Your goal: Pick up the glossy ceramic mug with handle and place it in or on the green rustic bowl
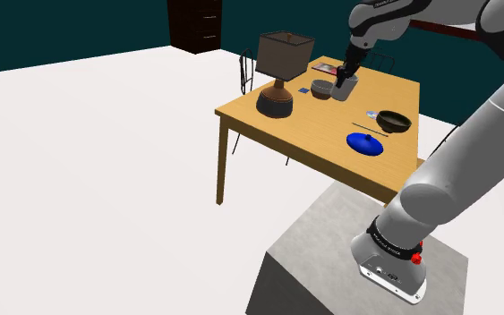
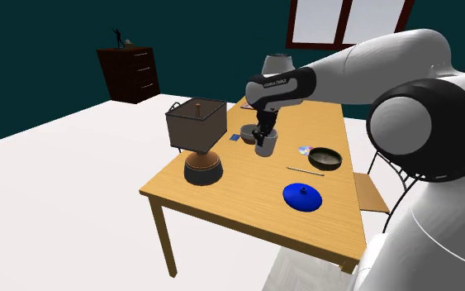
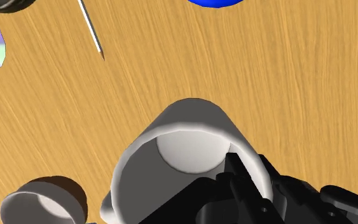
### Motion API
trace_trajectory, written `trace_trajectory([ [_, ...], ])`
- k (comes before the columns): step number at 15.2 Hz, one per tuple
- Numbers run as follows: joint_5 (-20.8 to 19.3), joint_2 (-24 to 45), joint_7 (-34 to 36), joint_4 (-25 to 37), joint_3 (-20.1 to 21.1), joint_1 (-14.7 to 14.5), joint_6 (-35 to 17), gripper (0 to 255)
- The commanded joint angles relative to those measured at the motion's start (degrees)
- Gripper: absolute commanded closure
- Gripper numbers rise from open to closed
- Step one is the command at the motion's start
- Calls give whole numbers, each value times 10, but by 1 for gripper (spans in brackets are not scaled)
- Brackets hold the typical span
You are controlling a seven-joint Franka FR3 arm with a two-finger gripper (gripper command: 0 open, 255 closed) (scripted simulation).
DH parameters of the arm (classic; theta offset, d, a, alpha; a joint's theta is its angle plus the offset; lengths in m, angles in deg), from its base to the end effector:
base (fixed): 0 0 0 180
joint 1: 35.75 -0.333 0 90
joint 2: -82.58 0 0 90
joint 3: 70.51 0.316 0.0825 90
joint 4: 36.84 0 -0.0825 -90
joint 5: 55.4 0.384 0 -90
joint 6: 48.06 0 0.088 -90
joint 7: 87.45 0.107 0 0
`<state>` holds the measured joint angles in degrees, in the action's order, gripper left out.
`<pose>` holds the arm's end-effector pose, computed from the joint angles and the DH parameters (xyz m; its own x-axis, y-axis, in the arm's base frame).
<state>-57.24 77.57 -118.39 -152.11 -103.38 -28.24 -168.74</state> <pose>0.4147 -0.3640 0.5022 0.9776 -0.1452 0.1526 -0.1574 -0.9850 0.0711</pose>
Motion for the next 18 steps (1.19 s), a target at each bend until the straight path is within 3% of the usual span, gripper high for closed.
trace_trajectory([
  [1,5,1,-33,4,-17,13,2,255],
  [9,53,43,-167,54,-83,62,24,255],
  [18,161,154,-338,168,-138,154,76,255],
])
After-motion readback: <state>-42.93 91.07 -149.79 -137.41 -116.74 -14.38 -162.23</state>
